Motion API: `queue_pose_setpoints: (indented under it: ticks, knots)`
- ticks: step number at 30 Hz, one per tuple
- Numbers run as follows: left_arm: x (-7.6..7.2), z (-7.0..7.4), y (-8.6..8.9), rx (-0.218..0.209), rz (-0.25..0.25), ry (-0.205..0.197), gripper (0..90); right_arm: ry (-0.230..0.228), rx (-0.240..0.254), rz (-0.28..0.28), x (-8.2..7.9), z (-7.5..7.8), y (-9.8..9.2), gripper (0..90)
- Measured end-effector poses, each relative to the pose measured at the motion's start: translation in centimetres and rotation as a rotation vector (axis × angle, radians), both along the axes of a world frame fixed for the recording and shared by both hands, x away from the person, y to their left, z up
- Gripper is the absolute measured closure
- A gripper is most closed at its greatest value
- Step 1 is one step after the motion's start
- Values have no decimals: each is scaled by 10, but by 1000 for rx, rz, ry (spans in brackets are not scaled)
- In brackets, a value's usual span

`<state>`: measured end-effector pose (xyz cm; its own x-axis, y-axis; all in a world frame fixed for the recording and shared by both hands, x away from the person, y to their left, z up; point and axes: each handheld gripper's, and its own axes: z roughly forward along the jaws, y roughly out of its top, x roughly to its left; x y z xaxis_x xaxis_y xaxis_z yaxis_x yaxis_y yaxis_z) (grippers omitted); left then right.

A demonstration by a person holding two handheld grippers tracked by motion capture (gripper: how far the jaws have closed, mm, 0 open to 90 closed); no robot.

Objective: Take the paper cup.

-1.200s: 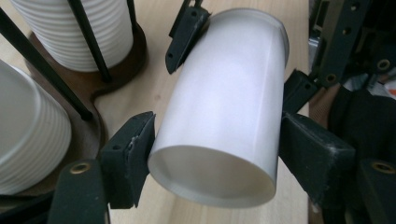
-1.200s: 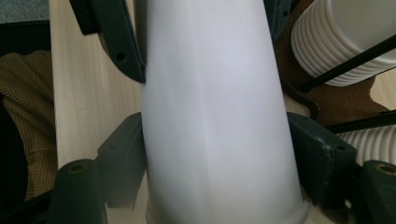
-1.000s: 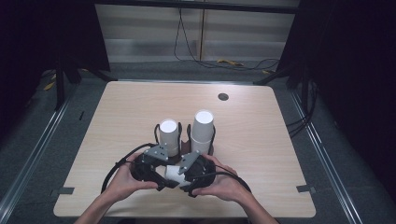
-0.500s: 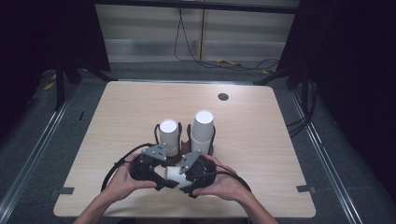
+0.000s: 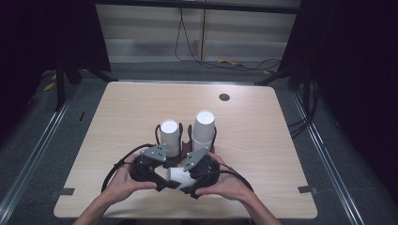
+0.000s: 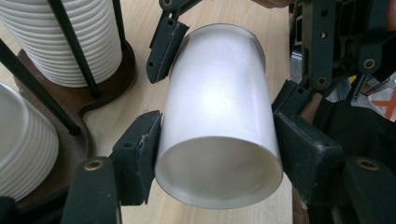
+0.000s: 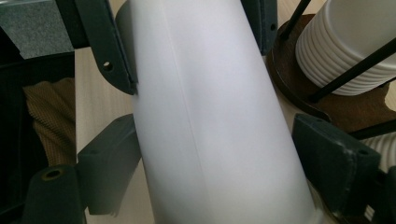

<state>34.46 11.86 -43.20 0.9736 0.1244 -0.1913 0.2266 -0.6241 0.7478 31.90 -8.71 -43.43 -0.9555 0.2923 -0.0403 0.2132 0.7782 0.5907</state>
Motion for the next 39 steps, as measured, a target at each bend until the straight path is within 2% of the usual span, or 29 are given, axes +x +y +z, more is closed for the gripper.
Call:
queue_pose_setpoints:
  ticks: [8, 14, 23, 30, 34, 39]
  knots:
    - [-1, 1, 2, -8, 5, 3, 343, 23, 38, -24, 2, 0, -4, 142]
    - [-1, 1, 1, -12, 1, 0, 345, 48, 43, -37, 3, -2, -8, 133]
    - [-1, 0, 4, -16, 1, 5, 347, 70, 71, -31, 5, -1, -14, 131]
    - [1, -3, 6, -13, 16, 23, 346, 36, 143, -44, 6, 5, -19, 135]
    - [3, -4, 7, -12, 16, 18, 346, 31, 153, -56, 5, 6, -21, 136]
    - [4, -5, 9, -24, 30, 19, 346, 14, 190, -71, 2, 12, -26, 135]
